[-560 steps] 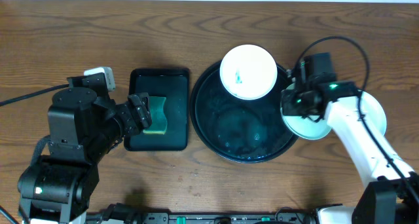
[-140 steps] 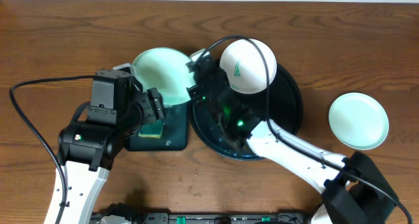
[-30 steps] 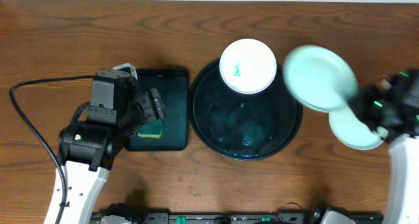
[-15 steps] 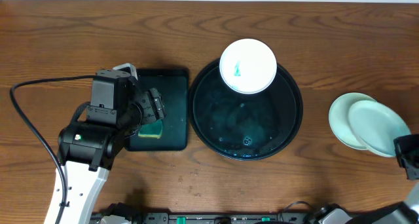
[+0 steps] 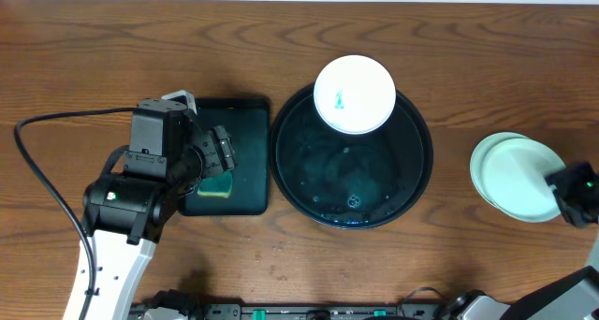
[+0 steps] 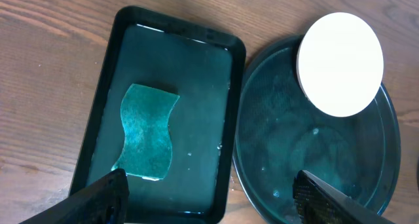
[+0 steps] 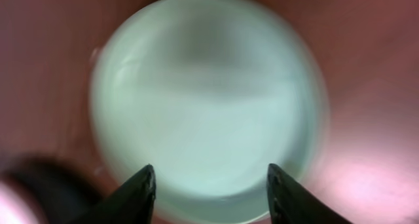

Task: Clean dirty plates on tray and stack at the side
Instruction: 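Move right gripper to the white plate rim and grasp it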

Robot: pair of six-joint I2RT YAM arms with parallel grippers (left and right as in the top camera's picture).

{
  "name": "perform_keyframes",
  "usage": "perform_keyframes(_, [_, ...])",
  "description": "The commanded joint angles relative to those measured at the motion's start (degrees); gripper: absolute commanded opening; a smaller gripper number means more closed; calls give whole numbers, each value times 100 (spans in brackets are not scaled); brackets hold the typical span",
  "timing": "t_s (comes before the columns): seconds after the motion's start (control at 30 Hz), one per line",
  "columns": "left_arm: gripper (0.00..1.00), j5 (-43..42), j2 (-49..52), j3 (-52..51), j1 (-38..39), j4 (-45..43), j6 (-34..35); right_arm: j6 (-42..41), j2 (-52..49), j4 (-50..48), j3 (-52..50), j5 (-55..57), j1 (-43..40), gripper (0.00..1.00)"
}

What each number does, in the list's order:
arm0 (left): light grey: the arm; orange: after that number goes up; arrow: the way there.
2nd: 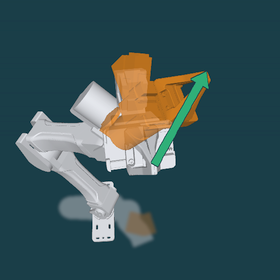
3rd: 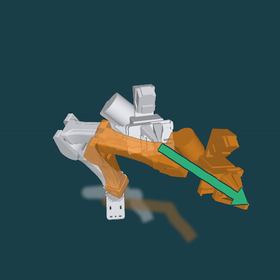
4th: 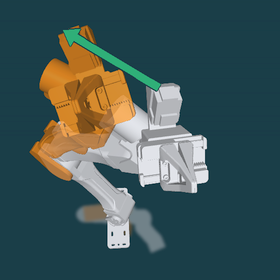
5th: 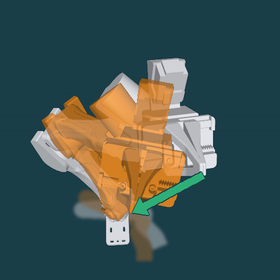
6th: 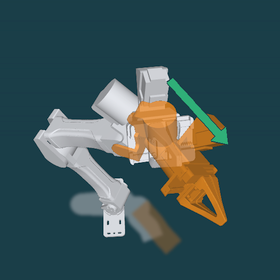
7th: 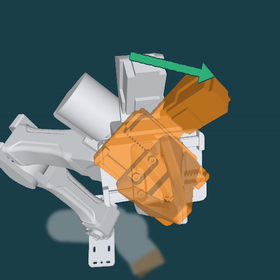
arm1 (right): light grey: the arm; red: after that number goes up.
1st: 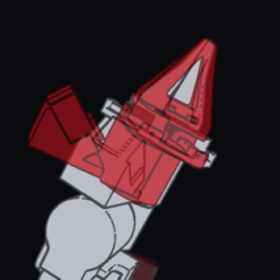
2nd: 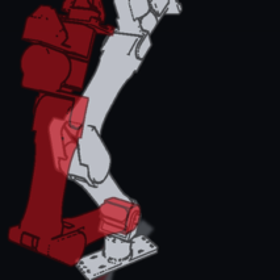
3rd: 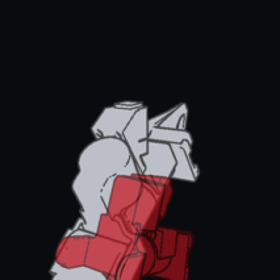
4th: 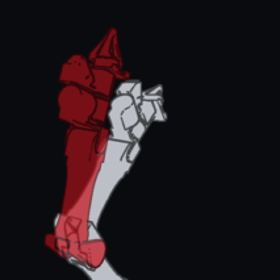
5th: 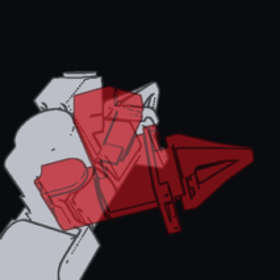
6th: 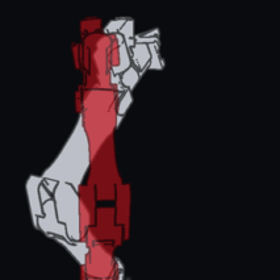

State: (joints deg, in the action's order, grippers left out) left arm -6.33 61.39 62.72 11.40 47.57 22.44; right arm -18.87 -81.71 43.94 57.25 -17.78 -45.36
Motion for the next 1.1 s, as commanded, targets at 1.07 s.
perform_keyframes(1.07, [81, -55, 4, 94, -9, 11, -33, 1049, -2190, -4124, 319, 1937, 5565, 59])
